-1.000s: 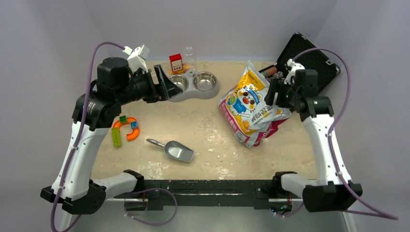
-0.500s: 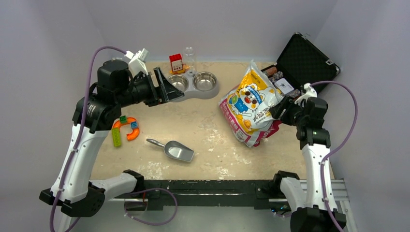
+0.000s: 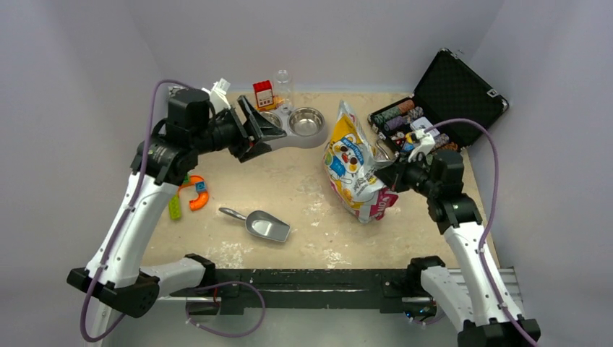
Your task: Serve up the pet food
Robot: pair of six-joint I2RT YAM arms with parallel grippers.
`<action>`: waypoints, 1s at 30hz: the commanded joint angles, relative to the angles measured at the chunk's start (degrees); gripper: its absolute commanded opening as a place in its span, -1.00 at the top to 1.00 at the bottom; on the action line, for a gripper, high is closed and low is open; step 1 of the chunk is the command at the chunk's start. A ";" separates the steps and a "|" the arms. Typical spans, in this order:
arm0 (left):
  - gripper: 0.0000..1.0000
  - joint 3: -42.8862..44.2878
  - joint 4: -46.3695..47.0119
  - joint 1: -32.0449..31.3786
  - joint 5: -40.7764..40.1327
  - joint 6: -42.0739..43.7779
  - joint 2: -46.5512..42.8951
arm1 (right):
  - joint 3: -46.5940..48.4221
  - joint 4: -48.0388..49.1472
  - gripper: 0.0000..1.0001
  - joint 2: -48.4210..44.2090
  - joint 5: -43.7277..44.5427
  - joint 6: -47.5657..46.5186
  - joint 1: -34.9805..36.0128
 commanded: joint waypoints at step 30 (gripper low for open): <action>0.66 -30.52 42.23 -10.92 -2.92 -40.73 10.29 | 5.25 -17.69 -0.28 1.50 8.19 2.28 33.47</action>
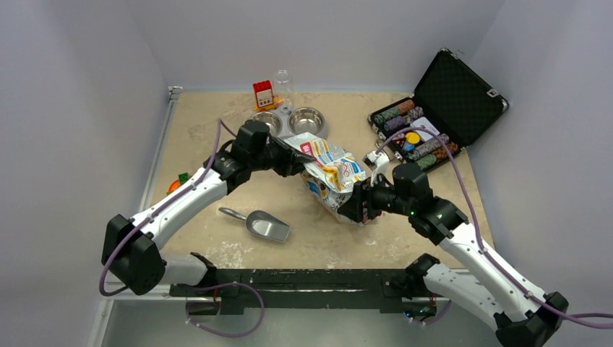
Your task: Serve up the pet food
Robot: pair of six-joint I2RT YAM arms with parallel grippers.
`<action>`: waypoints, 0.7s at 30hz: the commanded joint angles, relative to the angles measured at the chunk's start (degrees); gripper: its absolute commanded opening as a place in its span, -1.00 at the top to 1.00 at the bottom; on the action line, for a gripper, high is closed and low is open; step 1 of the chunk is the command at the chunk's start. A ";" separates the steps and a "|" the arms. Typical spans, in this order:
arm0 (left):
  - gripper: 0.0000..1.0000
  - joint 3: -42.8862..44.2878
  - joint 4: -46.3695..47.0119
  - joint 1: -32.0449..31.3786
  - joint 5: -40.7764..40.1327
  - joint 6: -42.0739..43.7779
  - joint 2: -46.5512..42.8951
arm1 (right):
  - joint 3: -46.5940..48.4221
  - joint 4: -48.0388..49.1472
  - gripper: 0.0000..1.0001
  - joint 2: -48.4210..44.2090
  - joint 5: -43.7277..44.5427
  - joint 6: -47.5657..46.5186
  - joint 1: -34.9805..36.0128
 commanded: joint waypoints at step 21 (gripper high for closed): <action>1.00 2.71 2.65 -0.02 7.81 2.78 -2.83 | 57.33 -32.99 -0.29 32.50 24.62 -8.10 12.02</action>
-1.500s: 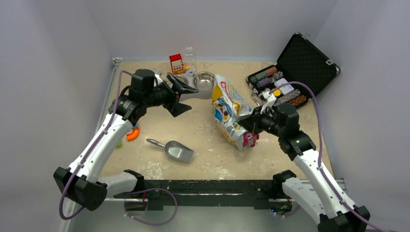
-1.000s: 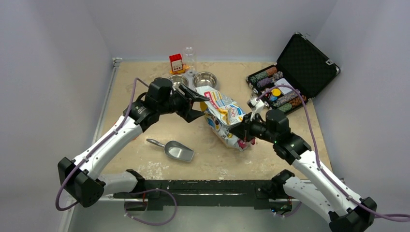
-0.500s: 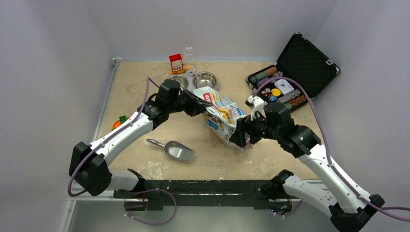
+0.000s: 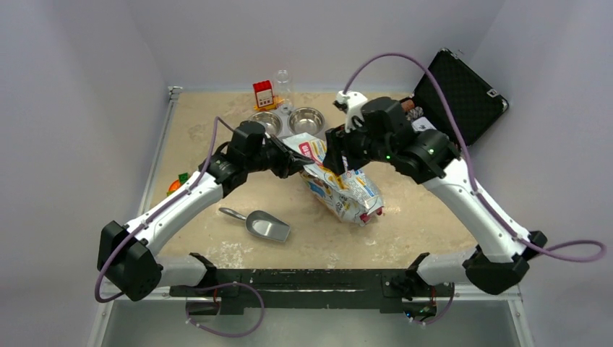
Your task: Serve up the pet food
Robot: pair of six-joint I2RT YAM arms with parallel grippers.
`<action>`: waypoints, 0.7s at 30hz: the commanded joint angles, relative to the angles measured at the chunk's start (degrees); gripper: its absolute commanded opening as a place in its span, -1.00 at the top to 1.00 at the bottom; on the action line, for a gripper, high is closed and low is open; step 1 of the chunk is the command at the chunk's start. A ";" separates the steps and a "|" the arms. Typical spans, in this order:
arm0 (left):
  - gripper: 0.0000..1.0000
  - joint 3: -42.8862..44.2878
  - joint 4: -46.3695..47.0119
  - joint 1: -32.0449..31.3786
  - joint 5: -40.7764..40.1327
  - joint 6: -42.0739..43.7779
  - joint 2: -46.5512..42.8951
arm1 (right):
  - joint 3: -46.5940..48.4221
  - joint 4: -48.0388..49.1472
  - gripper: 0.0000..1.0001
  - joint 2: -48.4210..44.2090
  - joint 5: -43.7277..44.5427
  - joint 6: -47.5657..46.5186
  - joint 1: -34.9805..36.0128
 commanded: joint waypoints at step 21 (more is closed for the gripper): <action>1.00 8.38 -11.67 -0.03 7.73 -8.42 0.42 | 4.84 -0.60 0.45 11.39 15.29 -6.48 15.16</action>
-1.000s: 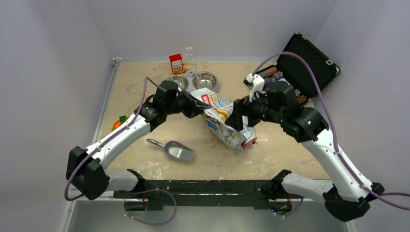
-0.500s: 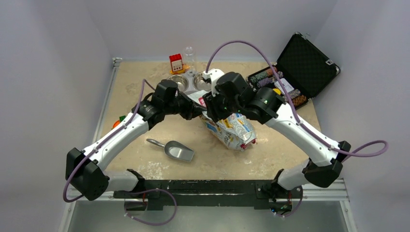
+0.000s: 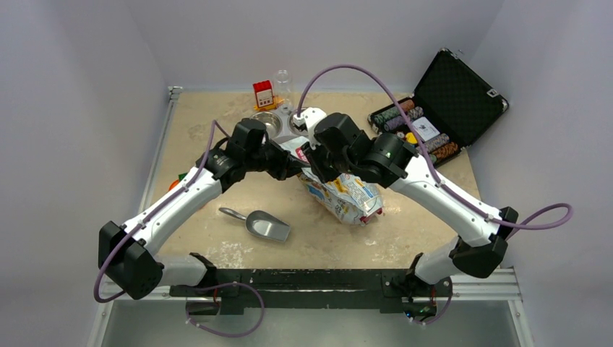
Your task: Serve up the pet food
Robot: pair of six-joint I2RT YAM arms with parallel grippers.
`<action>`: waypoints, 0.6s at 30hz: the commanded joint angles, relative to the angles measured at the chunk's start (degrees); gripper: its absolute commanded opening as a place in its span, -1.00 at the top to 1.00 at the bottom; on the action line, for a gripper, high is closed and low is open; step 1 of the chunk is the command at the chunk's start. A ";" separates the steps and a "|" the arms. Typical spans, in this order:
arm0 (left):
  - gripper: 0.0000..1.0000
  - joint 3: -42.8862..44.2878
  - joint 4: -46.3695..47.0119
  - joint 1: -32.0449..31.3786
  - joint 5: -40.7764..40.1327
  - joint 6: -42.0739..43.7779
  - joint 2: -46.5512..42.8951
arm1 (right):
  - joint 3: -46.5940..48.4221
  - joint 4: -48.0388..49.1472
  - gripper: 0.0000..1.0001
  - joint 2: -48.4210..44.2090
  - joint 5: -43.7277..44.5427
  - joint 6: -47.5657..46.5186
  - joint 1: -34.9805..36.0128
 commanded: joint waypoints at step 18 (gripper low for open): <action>1.00 3.43 1.03 -0.41 7.02 -1.38 0.25 | -3.88 2.02 0.79 1.25 9.64 -0.44 0.94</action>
